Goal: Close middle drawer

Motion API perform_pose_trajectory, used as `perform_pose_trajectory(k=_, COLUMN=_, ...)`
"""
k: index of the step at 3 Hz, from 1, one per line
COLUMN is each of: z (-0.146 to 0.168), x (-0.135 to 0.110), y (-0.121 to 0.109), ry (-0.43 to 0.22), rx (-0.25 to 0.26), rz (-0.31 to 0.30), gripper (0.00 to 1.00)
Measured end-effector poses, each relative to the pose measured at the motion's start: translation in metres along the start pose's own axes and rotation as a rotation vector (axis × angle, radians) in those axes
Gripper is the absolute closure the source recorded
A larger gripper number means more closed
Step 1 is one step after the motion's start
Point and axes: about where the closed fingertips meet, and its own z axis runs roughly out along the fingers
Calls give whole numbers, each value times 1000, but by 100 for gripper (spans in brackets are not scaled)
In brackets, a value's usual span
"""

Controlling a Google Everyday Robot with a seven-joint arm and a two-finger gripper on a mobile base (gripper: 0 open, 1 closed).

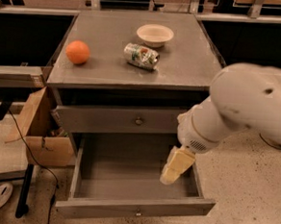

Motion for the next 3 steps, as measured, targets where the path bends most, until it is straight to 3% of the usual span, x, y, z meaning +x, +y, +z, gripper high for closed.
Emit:
perform_pose_trajectory(k=1, z=9, x=-9, y=-10, ry=-39, rx=51, rz=8, gripper=0)
perform_pose_trajectory(k=2, z=9, x=-9, y=-10, ry=-39, rx=51, rz=8, gripper=0)
perform_pose_trajectory(k=3, z=33, x=1, y=-13, ry=-4, rx=21, rz=-5, gripper=0)
